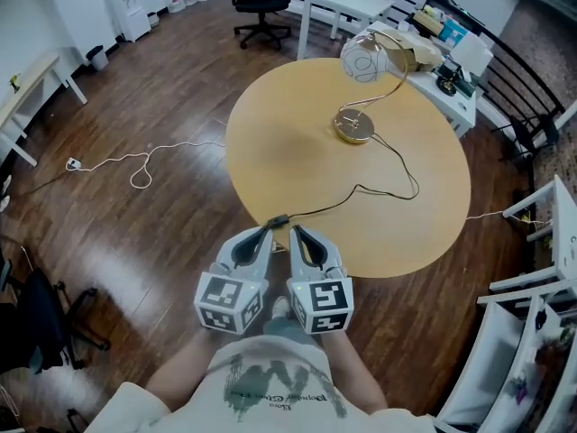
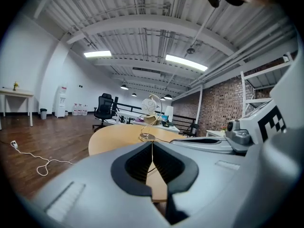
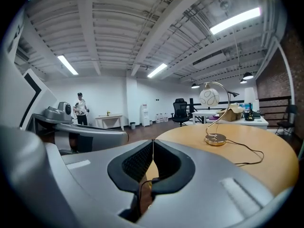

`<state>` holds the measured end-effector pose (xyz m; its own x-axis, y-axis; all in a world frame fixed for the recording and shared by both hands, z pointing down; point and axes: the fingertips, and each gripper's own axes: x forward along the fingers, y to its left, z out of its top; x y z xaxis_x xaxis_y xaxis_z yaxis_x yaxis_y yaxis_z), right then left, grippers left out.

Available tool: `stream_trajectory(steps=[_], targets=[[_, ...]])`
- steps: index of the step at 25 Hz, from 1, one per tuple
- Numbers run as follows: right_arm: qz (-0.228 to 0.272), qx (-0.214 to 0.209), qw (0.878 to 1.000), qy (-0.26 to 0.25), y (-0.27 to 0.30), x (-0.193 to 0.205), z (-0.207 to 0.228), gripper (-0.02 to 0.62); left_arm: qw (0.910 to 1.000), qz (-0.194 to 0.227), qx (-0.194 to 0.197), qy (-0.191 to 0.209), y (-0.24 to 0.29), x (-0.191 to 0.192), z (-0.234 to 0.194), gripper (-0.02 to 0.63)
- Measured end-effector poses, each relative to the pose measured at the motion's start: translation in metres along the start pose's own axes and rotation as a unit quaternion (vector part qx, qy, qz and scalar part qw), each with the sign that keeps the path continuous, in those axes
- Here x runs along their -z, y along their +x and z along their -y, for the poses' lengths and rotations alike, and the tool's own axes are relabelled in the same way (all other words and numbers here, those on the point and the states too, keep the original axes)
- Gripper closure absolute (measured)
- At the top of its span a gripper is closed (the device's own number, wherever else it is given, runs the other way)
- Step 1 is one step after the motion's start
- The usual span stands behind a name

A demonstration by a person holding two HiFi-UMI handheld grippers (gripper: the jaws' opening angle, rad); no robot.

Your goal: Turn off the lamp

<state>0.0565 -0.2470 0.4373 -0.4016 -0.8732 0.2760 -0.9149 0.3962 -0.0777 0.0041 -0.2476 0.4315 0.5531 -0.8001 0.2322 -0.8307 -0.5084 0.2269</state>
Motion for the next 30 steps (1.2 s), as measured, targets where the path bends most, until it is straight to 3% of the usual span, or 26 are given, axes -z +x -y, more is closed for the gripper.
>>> stream_trajectory(steps=[13,22,30], targets=[[0.041,0.037,0.998,0.000,-0.102,0.006,-0.092,0.595,0.9988,0.026,0.039,-0.014,-0.124,0.015,0.026,0.606],[0.035,0.061,0.998,-0.003,-0.166,0.020,-0.148,0.595,0.9966,0.035,0.073,-0.019,-0.199,0.024,0.054,0.606],[0.031,0.079,0.996,-0.015,-0.196,0.018,-0.174,0.595,0.9943,0.044,0.094,-0.025,-0.236,0.021,0.068,0.606]])
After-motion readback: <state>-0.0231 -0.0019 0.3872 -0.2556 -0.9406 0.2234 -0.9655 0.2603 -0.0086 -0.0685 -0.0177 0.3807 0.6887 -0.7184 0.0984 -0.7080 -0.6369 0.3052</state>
